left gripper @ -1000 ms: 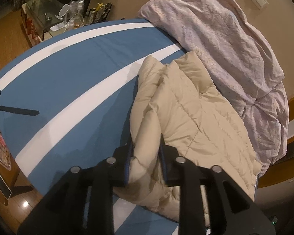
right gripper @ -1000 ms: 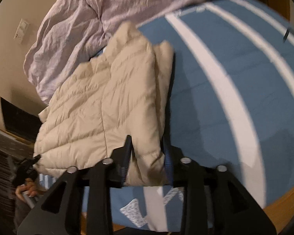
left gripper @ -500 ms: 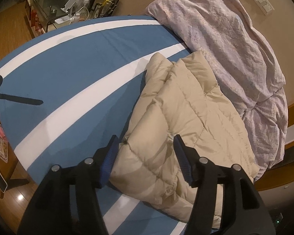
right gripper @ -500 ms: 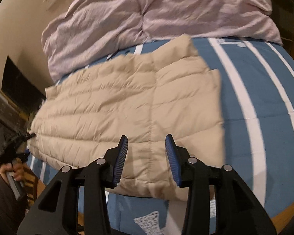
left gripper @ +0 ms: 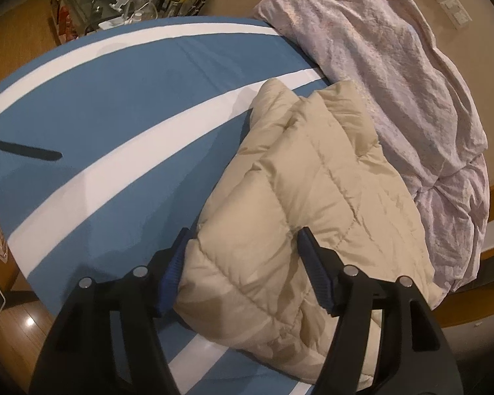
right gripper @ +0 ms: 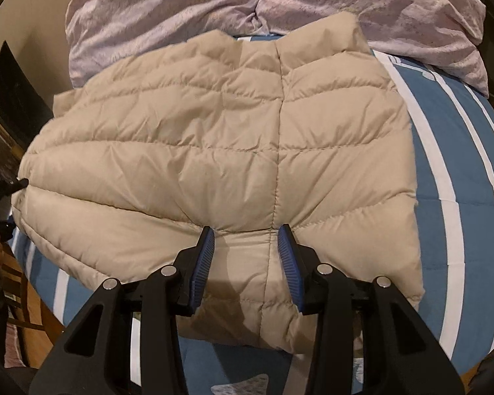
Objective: Fold large clothes
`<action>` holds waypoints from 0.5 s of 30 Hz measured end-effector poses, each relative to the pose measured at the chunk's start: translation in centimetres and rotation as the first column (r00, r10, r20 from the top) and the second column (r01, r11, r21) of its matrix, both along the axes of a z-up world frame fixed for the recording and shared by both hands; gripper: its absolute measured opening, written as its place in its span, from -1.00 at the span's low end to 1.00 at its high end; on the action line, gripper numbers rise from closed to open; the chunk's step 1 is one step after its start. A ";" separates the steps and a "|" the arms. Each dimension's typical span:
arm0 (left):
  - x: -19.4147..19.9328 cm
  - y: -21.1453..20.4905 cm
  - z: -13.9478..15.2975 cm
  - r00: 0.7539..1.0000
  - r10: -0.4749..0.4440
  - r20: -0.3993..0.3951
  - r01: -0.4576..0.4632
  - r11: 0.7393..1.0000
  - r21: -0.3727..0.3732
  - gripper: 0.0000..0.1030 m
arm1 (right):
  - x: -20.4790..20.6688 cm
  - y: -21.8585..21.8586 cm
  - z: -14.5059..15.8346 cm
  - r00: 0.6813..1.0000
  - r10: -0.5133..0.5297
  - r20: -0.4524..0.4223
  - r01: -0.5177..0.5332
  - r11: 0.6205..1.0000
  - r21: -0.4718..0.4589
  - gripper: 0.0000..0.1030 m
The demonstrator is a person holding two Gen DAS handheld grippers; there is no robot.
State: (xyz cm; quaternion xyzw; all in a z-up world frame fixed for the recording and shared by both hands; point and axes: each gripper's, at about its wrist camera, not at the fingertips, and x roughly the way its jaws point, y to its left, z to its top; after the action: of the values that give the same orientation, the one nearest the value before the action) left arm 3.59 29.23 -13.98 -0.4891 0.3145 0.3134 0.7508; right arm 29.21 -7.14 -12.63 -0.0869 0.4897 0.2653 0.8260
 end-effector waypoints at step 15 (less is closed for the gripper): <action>0.2 -0.1 0.1 0.998 0.037 0.042 -0.036 0.999 -0.018 -0.49 | -0.3 -0.3 -0.5 1.000 0.001 0.011 -0.001 1.000 0.028 -0.16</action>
State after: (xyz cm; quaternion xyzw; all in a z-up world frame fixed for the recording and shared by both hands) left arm 3.79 29.08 -13.84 -0.5077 0.2924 0.3141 0.7470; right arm 28.91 -7.44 -13.16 -0.0772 0.4815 0.2720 0.8296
